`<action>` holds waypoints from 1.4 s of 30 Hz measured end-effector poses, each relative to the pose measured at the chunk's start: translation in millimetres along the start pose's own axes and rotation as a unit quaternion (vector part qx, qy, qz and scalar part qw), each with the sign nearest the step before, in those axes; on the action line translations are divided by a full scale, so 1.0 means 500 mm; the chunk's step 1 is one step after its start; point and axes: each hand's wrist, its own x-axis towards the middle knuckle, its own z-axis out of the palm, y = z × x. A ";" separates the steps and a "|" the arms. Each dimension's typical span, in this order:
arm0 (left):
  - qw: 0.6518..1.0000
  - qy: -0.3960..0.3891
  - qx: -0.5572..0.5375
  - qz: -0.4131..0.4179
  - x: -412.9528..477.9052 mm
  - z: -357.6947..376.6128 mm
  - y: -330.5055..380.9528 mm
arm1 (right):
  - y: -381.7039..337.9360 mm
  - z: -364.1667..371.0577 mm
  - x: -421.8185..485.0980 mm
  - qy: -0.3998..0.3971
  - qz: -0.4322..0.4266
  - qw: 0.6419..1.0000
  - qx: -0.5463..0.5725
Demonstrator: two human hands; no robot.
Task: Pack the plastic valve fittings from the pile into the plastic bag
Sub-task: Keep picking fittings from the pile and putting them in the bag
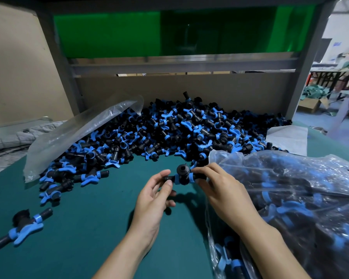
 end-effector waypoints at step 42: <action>0.981 0.047 0.153 0.106 -0.020 0.018 0.038 | -0.017 -0.013 -0.006 -0.002 0.019 0.997 0.074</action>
